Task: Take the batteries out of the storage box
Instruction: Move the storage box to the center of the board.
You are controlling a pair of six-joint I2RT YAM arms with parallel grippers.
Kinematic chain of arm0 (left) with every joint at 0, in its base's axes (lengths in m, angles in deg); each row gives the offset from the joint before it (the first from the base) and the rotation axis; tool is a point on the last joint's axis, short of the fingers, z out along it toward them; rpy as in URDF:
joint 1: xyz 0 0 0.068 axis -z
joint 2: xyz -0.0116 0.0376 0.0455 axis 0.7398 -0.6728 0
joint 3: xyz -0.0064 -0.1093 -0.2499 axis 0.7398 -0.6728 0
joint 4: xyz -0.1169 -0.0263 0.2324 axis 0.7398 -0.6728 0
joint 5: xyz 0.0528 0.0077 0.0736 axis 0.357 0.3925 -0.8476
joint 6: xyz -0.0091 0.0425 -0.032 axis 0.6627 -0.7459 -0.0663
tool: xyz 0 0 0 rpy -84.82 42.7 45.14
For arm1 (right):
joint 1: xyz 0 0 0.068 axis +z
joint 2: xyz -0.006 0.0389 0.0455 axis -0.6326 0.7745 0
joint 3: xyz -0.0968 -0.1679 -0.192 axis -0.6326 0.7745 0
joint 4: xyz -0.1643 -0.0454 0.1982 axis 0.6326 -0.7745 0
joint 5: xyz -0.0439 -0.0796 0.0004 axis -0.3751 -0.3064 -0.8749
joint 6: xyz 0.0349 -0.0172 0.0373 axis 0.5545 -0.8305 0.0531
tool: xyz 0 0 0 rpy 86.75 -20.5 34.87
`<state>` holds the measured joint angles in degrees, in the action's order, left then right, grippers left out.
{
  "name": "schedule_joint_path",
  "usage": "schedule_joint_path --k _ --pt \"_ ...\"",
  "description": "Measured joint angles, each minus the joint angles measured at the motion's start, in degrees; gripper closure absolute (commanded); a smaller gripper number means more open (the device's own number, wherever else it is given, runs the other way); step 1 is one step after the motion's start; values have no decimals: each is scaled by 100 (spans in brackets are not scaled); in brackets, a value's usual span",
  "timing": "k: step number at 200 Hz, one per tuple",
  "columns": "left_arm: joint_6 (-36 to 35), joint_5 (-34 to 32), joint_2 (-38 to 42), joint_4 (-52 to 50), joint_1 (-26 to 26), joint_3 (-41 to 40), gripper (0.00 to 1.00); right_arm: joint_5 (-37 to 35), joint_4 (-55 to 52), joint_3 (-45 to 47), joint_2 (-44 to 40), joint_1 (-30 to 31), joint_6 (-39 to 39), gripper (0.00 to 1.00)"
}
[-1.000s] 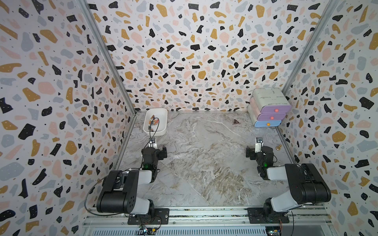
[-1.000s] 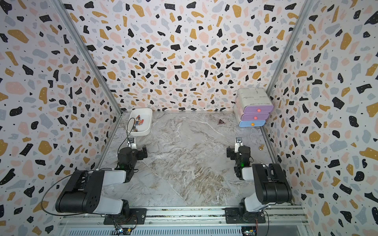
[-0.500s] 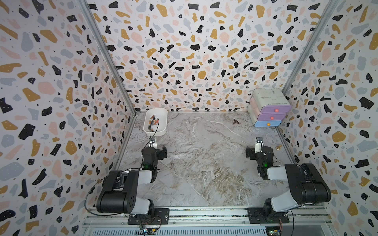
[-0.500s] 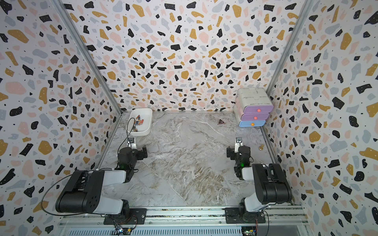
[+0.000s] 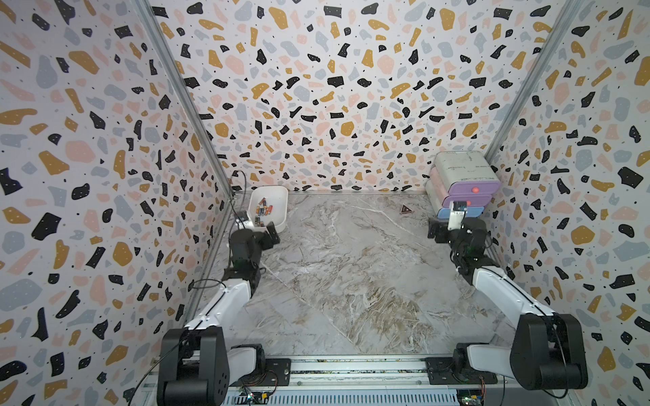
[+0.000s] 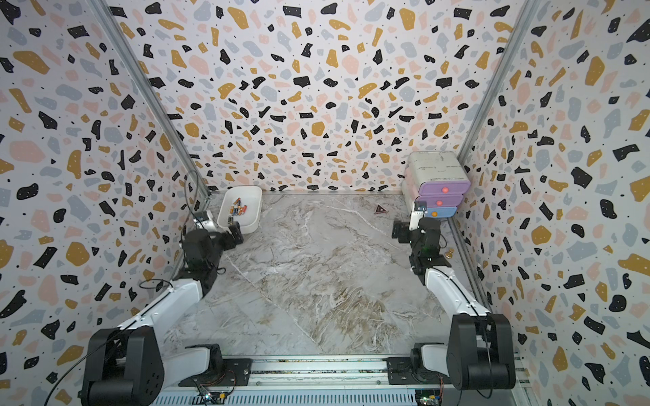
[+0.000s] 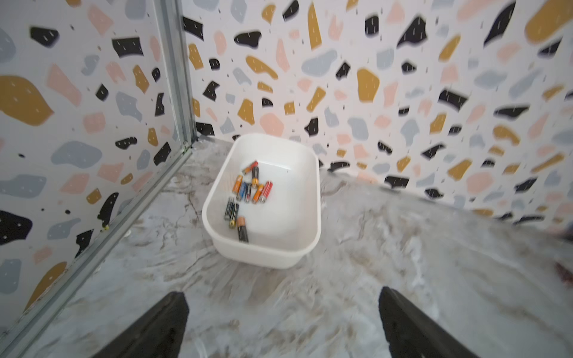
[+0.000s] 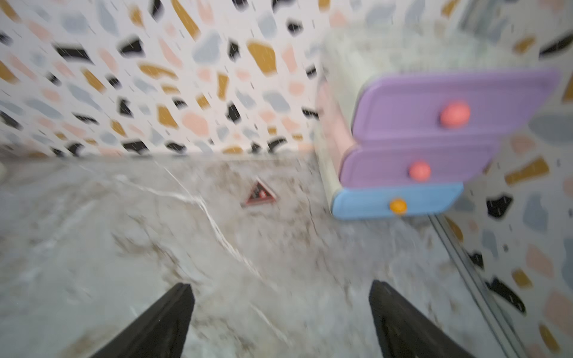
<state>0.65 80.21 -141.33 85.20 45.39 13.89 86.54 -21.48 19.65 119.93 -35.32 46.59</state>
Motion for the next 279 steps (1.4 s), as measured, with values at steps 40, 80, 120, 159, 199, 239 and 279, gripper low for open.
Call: schedule_joint_path --k 40,80,120,159,199,239,279 --pt "105 -131 -1338 -2675 -120 4299 9 658 -2096 -2267 503 1008 22 10" --pt "-103 -22 -3161 -5158 -772 6918 11 1093 -3895 -2953 981 1788 -87 12" --pt "-411 -2 -5093 -6846 -1222 8194 9 1480 -4756 -3226 1318 2555 -129 15" --pt "-643 22 -6426 -7670 -1250 9237 12 1832 -4658 -2852 1298 3147 -55 16" --pt "-789 15 -6970 -7921 -1246 9700 18 2009 -4551 -2437 1220 3237 -42 16" --pt "-793 118 -7396 -7928 -1193 9969 28 2037 -4551 -2391 981 3237 -201 16" --pt "-789 175 -7497 -7785 -949 9890 40 2059 -4562 -2378 962 3237 -280 16"
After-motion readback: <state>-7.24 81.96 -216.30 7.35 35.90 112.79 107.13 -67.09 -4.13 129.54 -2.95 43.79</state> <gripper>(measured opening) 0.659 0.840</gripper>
